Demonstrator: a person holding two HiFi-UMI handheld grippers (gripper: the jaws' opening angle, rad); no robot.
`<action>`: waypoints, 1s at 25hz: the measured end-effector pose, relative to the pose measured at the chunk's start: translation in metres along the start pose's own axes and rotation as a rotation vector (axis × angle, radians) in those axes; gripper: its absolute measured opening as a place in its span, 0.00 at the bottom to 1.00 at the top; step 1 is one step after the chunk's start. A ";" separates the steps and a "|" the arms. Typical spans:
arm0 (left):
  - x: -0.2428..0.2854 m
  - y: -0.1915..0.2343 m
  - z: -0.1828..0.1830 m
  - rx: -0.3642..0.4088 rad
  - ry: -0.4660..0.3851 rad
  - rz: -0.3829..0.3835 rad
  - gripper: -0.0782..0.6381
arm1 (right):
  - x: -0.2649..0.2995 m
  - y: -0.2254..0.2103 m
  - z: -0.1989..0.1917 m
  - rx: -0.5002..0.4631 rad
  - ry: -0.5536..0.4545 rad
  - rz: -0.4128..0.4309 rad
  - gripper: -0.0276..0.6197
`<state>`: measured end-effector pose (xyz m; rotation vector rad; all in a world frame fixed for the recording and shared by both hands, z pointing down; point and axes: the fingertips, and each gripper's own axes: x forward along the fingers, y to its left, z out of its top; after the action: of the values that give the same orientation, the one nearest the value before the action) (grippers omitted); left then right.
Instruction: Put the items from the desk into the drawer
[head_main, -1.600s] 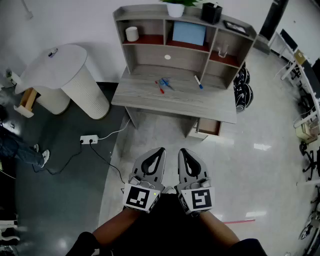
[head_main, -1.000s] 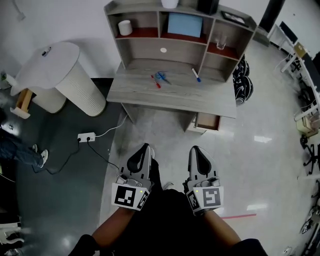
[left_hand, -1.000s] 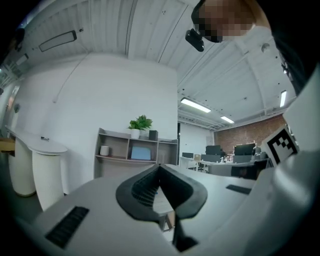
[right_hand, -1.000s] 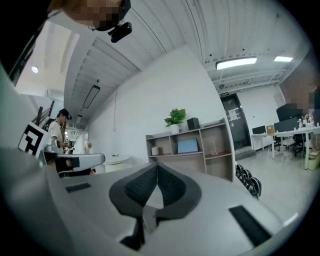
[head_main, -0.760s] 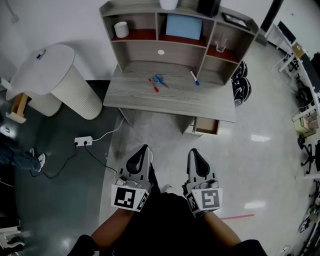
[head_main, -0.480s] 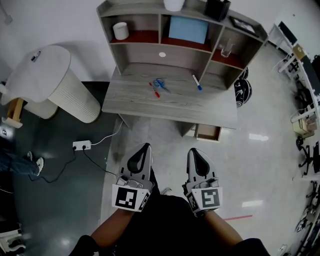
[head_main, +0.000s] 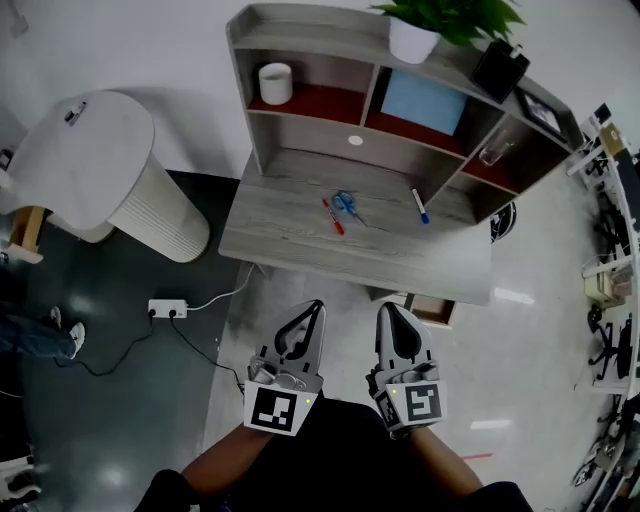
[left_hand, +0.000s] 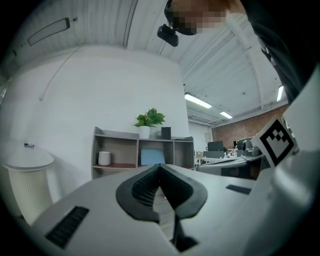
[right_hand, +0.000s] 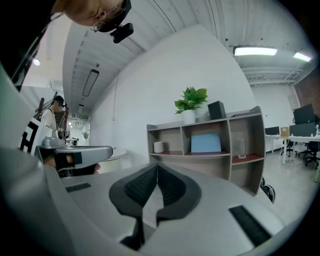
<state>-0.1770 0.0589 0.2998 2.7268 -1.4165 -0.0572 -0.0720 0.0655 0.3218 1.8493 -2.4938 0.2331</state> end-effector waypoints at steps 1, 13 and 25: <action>0.006 0.009 -0.001 -0.019 0.004 -0.004 0.11 | 0.010 0.000 0.000 0.000 0.004 -0.003 0.07; 0.063 0.086 -0.004 -0.032 0.007 -0.071 0.11 | 0.098 -0.003 -0.015 0.019 0.103 -0.087 0.07; 0.090 0.103 -0.021 -0.099 0.013 -0.103 0.11 | 0.147 -0.020 -0.060 0.060 0.176 -0.079 0.07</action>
<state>-0.2078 -0.0730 0.3285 2.7122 -1.2338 -0.1120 -0.1000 -0.0719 0.3999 1.8548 -2.3172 0.4521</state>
